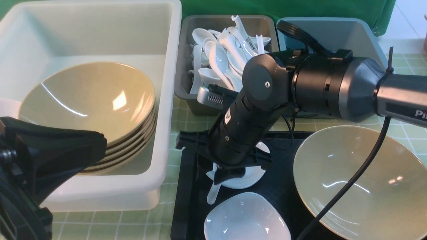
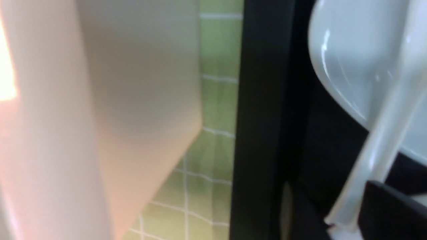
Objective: On green table put chopsticks spoon bowls plates into blue grey white boxes.
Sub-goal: 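Reach down and grasp the white spoon resting in the bowl with the right gripper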
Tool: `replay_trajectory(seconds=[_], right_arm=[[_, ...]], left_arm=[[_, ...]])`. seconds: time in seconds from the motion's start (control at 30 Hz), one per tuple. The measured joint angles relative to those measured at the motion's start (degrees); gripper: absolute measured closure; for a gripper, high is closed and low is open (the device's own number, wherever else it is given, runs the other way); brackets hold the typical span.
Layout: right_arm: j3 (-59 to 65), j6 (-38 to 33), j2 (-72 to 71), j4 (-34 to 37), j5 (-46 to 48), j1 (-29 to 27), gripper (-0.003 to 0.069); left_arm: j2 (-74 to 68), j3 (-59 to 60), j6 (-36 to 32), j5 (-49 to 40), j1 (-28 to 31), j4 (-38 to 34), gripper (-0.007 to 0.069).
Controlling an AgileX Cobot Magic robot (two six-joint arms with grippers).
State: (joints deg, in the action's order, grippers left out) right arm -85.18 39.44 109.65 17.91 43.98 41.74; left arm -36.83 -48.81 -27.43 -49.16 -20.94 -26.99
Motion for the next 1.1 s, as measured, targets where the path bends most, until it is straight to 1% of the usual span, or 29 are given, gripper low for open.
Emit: replay_trajectory(seconds=[0.03,0.1,0.13,0.23,0.37,0.5,0.6,0.63,0.67,0.7,0.73,0.8,1.0,1.1], right_arm=[[0.0,1.0,0.4,-0.1,0.9,0.0,0.0321],[0.0,1.7,0.8,-0.1,1.6,0.0,0.0291],[0.0,2.8,1.3,-0.2,1.7,0.0,0.026],[0.0,5.0,2.2,-0.3,1.7,0.0,0.0242],[0.0,6.8,3.4,-0.4,1.5,0.0,0.0239],[0.0,7.2,4.4,-0.4,0.9,0.0,0.0244],[0.0,7.2,4.7,-0.4,0.7,0.0,0.0291],[0.0,7.2,4.7,-0.4,0.7,0.0,0.032],[0.0,7.2,4.7,-0.4,0.7,0.0,0.0372],[0.0,7.2,4.7,-0.4,0.7,0.0,0.0381],[0.0,7.2,4.7,-0.4,0.7,0.0,0.0444],[0.0,7.1,4.4,-0.4,1.0,0.0,0.0519],[-0.1,6.5,2.0,-0.5,3.7,0.0,0.0517],[-0.1,4.6,-0.7,-0.5,6.0,0.0,0.0517]], left_arm=[[0.0,0.0,0.0,0.0,0.0,0.0,0.0625],[0.0,0.0,-0.2,0.0,0.0,0.0,0.0625],[0.0,0.0,-0.2,0.0,0.0,0.0,0.0625],[0.0,0.0,-0.2,0.0,0.0,0.0,0.0625],[0.0,0.0,-0.2,0.0,0.0,0.0,0.0625],[0.0,0.0,-0.2,0.0,0.0,0.0,0.0625],[0.0,0.0,-0.2,0.0,0.0,0.0,0.0625],[0.0,0.0,-0.2,0.0,0.0,0.0,0.0625],[0.0,0.0,-0.2,0.0,0.0,0.0,0.0625],[0.0,0.0,-0.2,0.0,0.0,0.0,0.0625],[0.0,0.0,-0.2,0.0,0.0,0.0,0.0625],[0.0,0.0,-0.2,0.0,0.0,0.0,0.0625],[0.0,0.0,-1.4,0.0,0.0,0.0,0.0625],[0.0,0.0,-1.7,0.0,0.0,0.0,0.0625]])
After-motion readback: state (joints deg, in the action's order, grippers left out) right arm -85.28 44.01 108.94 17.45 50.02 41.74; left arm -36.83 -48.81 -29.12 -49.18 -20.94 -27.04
